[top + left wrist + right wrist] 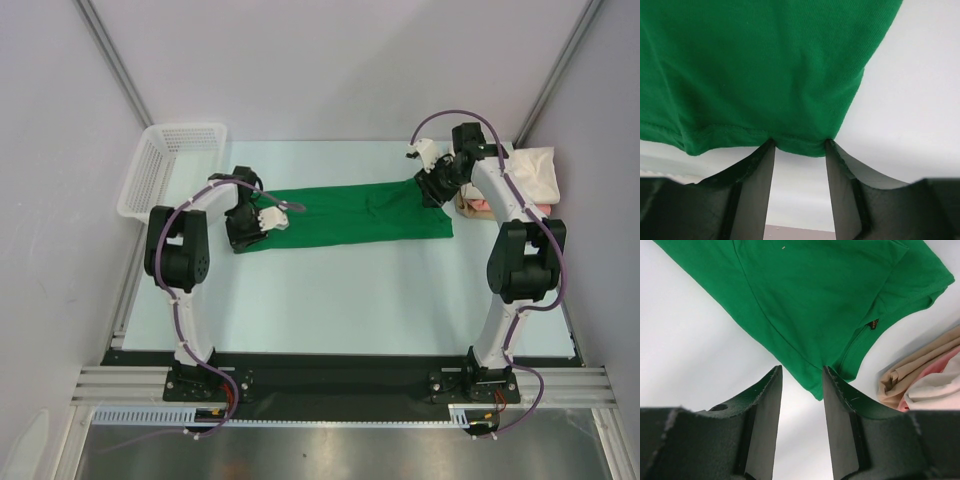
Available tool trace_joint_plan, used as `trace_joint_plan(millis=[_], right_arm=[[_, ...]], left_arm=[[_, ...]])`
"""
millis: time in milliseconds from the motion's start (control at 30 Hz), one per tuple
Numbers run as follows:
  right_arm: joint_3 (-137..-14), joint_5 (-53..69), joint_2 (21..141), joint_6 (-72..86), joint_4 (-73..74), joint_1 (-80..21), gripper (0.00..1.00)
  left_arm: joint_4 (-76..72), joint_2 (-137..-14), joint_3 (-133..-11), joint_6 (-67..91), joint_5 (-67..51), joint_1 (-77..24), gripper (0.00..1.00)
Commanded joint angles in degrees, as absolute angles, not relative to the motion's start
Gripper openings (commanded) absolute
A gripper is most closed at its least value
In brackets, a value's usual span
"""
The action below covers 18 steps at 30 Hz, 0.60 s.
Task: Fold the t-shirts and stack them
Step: Fold the tshirt
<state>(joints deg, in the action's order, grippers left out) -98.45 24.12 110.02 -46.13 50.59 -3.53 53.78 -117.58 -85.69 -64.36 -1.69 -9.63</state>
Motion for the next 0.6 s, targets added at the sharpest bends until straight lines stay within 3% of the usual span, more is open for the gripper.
trace_joint_plan(millis=[0,200,333,567], right_arm=[[-99.1,23.3,108.8,-46.3,49.4,-3.9,0.43],[-98.5,22.7,109.1,-46.4,49.3,-4.4,0.43],[-98.3,22.2,109.7,-46.4,48.7,-4.5,0.42],[-98.5,22.6,112.8,-42.1,45.1,-4.9,0.42]], left_arm=[[53.3,-119.0,-85.6,-64.2,-2.8,-9.9,0.49],[54.5,-118.8,-83.6,-63.0,-3.9,-9.9,0.33],[53.9,-116.8,-79.2,-62.0,-4.1,-10.5,0.09],[54.6,-113.0,-72.3,-58.9,-4.8,-12.4,0.05]])
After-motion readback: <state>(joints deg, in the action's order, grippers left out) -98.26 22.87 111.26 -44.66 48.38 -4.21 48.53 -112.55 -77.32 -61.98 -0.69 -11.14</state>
